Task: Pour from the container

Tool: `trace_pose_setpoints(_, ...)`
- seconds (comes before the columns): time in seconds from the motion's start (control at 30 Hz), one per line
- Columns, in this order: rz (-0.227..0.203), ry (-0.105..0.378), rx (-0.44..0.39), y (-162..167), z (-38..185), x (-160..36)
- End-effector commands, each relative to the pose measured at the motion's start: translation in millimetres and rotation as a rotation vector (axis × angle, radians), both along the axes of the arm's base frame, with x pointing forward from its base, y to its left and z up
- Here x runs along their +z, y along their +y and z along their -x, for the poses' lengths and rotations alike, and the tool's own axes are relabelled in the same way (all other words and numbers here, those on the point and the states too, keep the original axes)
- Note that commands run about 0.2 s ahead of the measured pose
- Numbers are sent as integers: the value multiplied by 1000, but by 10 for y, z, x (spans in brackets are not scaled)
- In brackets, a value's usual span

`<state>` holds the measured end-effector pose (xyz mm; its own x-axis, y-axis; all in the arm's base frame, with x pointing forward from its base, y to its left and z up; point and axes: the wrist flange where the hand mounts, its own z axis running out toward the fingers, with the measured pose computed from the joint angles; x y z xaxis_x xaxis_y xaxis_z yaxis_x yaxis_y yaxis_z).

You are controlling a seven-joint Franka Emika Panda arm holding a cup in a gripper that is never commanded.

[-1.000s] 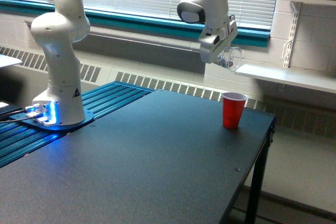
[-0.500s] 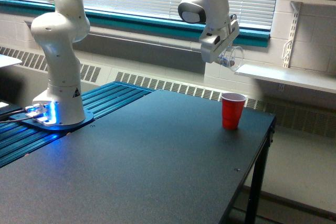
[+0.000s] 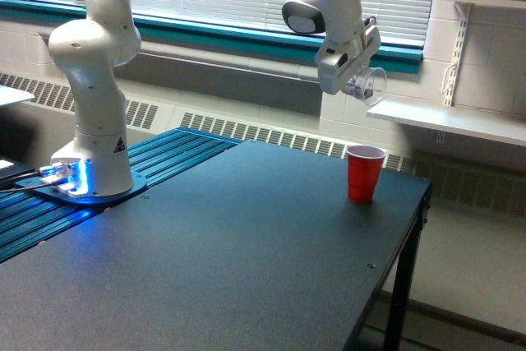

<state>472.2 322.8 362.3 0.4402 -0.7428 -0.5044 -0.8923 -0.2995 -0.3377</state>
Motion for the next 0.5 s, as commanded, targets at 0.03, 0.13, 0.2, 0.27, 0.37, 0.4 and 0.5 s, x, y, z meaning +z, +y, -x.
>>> trace_pose_setpoints(0.03, -28, -3, -31, 35, -33, 33)
trace_pose_setpoints(0.13, -35, 2, -49, 3, -43, 12)
trace_pose_setpoints(0.2, -35, 10, -52, -22, -32, -25)
trace_pose_setpoints(0.27, -34, 13, -55, -53, -23, -55)
trace_pose_setpoints(0.37, -22, 26, -54, -101, 20, -135)
trace_pose_setpoints(0.4, -19, 29, -53, -114, 39, -160)
trace_pose_setpoints(0.5, -9, 40, -44, -142, 115, -249)
